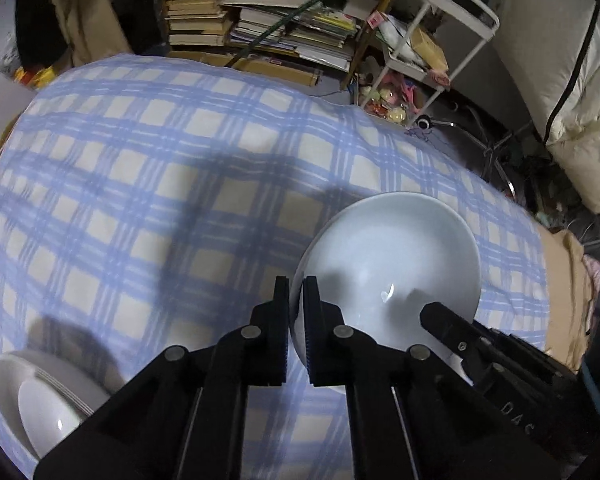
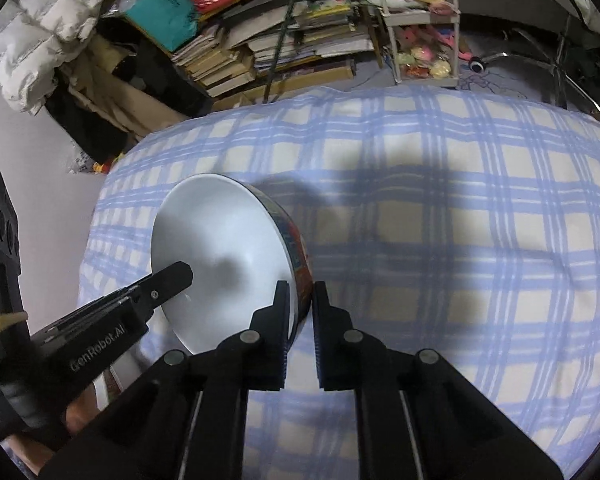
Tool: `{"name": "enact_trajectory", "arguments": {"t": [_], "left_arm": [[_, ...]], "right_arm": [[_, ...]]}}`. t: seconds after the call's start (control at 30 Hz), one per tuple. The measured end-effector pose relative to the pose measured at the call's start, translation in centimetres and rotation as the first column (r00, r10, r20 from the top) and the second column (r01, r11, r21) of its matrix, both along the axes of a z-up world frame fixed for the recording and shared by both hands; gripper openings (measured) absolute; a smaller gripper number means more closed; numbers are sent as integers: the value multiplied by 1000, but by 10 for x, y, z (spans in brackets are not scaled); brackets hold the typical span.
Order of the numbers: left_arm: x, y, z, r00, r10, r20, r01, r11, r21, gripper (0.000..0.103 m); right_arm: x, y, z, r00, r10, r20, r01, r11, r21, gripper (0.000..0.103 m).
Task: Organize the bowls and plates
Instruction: 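Lift the red-patterned bowl with both tools and carry it to the nested bowls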
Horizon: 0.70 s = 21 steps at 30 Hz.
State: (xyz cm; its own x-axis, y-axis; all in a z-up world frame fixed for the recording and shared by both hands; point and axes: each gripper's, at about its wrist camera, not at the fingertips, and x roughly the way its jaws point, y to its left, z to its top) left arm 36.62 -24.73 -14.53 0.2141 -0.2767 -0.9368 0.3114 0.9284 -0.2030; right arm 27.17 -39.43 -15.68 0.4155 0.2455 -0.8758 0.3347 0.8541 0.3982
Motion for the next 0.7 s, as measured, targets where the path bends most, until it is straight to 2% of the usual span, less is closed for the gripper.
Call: {"name": "enact_trajectory", "arguments": {"t": [0.17,0.33,0.7], "left_arm": [[-17,23,34,998,4,59,-7,999,41,7],[-34,58,66,994,20,109,-25,999,45,7],[-71,139,97,985,61,161,-74,995,73,7]], "right_arm": [[-11,24,26,999,16,37,-16,1000,2,12],[-22,57,48,997,41,71,-41,999,11,12],[-50,134,73,987,105,120,-108,994,24,12]]}}
